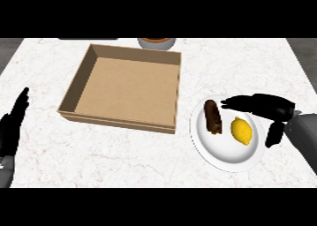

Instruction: Pick the lemon from the plate and place it in the cardboard box

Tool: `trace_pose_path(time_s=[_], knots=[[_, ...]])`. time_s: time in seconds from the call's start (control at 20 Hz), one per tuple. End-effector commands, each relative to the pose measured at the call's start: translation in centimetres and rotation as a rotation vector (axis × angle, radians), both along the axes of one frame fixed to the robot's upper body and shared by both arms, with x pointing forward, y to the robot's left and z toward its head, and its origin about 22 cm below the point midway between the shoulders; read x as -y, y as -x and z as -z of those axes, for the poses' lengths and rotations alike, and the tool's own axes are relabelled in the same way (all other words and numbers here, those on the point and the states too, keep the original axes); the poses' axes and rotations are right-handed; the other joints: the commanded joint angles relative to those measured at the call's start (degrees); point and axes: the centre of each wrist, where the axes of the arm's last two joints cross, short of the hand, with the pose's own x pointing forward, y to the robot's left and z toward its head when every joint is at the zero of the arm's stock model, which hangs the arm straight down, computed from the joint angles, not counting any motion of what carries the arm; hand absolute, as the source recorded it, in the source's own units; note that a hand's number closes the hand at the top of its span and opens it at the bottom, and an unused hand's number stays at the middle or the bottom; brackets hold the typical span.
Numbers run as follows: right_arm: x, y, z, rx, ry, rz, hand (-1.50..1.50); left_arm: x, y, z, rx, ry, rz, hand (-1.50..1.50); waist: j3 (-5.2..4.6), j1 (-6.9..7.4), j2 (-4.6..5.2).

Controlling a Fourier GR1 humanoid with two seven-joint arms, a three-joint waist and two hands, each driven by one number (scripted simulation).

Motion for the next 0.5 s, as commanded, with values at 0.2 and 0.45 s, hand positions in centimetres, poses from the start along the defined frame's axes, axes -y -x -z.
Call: trace_pose_path(time_s=[0.2,0.45], knots=[[-1.6,2.2,0.0,-0.05,0.006,-0.048,-1.5,0.4,-0.1,0.7,0.001,0.007,0.006,0.0,-0.02,-0.22,-0.04],[-0.9,3.3,-0.4,-0.01,0.115,-0.024,-1.5,0.1,-1.2,1.0,-0.004,0.005,-0.006,0.0,-0.03,-0.44,0.01]])
